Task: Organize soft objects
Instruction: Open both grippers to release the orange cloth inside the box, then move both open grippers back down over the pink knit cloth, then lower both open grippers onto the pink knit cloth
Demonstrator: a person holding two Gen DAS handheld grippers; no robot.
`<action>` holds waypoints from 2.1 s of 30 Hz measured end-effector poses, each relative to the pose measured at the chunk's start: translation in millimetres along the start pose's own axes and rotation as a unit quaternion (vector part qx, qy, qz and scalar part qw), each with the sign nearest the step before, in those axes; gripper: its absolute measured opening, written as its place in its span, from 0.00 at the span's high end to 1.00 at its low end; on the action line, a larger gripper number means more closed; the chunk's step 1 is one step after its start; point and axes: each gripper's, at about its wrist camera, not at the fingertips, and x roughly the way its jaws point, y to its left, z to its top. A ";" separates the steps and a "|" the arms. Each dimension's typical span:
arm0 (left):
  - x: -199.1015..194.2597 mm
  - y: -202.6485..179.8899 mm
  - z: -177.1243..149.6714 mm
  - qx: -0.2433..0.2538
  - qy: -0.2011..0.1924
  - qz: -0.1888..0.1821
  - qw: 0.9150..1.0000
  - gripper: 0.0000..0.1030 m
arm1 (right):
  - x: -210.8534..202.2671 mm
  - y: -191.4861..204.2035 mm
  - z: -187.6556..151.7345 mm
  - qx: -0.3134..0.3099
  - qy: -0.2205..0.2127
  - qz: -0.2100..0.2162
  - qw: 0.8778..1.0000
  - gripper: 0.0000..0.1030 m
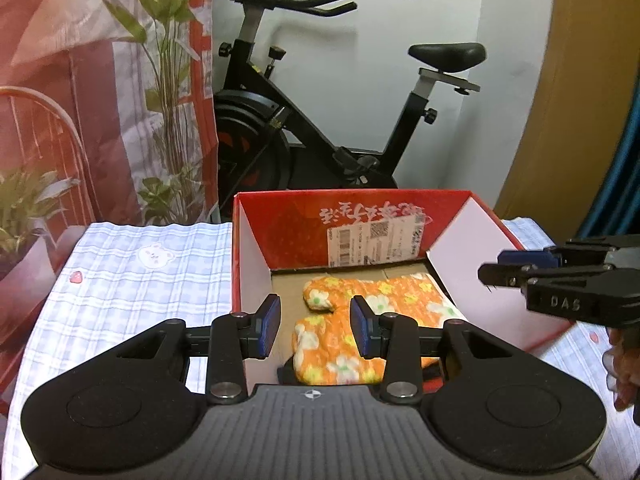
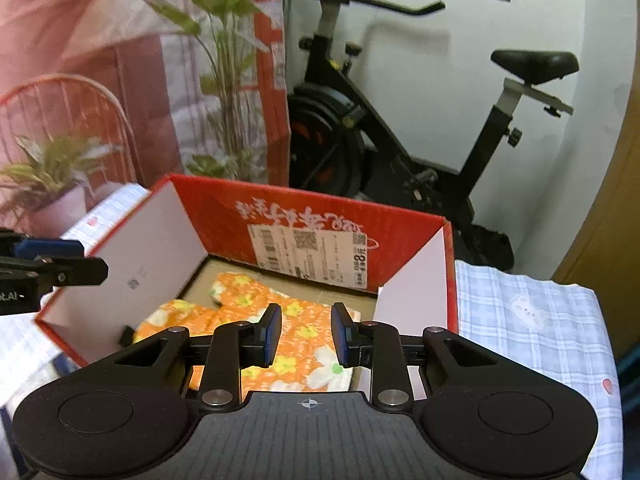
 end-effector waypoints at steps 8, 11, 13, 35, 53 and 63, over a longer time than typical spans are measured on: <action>-40.8 -7.8 -37.7 0.002 0.007 -0.013 1.000 0.61 | -48.7 8.5 -33.1 0.000 -0.034 0.017 0.999 0.76; -53.6 -12.0 -55.4 0.001 0.011 -0.019 1.000 0.61 | -62.3 14.2 -47.1 -0.002 -0.037 0.026 0.999 0.76; -62.4 -14.0 -69.5 -0.005 0.014 -0.027 1.000 0.61 | -70.2 17.6 -57.4 -0.001 -0.037 0.034 0.999 0.76; -91.6 -40.2 -192.2 -0.035 0.054 -0.071 0.995 0.61 | -129.2 41.0 -215.8 0.035 0.015 0.047 0.998 0.76; -76.2 4.0 -219.4 -0.155 0.076 -0.024 0.985 0.61 | -138.7 4.7 -267.3 0.122 -0.012 -0.021 0.992 0.70; -66.0 -3.9 -221.3 -0.141 0.089 -0.024 0.986 0.61 | -137.4 4.4 -268.6 0.125 -0.014 -0.031 0.992 0.62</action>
